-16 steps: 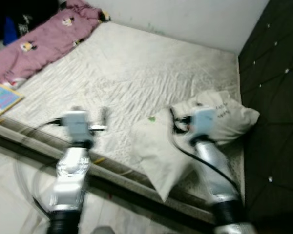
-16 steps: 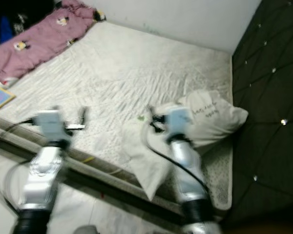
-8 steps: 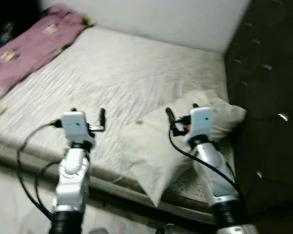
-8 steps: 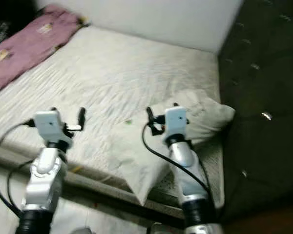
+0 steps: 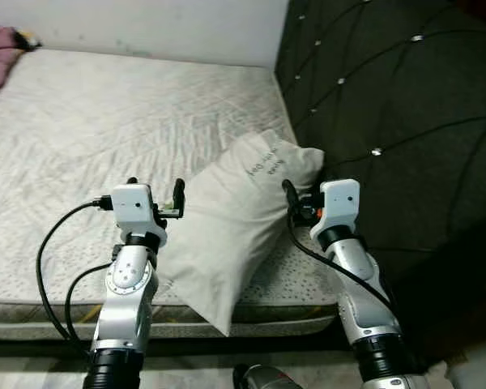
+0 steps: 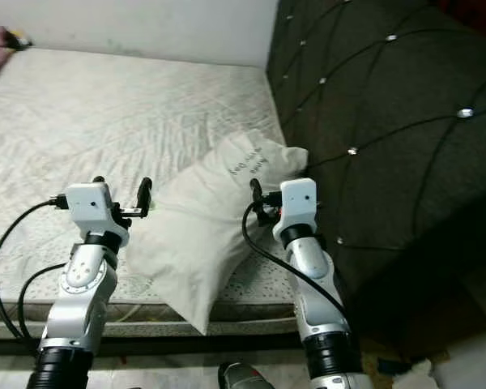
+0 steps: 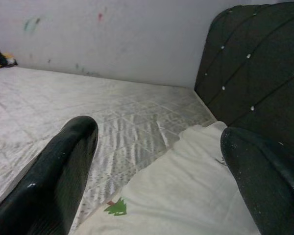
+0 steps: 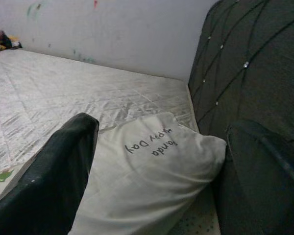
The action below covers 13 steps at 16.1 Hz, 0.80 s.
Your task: Clean up the room
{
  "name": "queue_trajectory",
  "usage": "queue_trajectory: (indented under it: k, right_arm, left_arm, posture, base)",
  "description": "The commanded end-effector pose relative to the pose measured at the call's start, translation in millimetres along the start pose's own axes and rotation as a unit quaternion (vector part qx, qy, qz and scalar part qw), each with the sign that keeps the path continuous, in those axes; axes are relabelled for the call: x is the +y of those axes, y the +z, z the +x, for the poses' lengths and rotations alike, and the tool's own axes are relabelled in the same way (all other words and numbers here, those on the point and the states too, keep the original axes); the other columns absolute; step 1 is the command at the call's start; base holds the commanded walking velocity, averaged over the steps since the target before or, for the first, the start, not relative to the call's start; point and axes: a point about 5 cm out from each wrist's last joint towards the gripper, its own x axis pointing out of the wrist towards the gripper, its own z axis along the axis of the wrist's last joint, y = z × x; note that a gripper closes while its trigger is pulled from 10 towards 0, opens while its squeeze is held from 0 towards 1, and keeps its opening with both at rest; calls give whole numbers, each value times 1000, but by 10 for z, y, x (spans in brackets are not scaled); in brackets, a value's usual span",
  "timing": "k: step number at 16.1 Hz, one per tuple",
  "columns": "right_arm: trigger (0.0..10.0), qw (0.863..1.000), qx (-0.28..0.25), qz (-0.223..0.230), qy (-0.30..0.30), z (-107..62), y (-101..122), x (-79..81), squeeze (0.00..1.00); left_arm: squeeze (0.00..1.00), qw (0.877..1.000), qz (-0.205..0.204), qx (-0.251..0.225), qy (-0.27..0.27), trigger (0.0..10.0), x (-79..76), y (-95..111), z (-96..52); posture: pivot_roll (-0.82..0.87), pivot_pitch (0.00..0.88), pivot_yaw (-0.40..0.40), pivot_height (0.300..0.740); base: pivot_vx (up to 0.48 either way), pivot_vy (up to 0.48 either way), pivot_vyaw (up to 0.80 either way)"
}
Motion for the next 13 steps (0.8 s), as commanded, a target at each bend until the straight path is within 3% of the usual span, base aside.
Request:
queue_trajectory:
  k: [1, 10, 13]
  right_arm:
    - [10000, 1000, -3, -3, -3, 17, 29, -29, 0]
    - [10000, 1000, -7, -2, -3, 26, 39, -18, 0]
    - [10000, 1000, -18, -8, -5, 46, 79, -27, 0]
  left_arm:
    - [0, 1000, -3, -1, -2, 10000, -15, 20, 17]
    - [0, 1000, 2, 0, 0, 10000, -1, 19, 31]
    - [0, 1000, 1, -5, -3, 10000, -34, 49, 78]
  posture:
    - [29, 3, -61, 740]
    - [25, 0, -49, 740]
    - [1, 1, -37, 740]
  base:
    - [0, 0, -800]
    - [0, 0, -800]
    - [0, 0, 0]
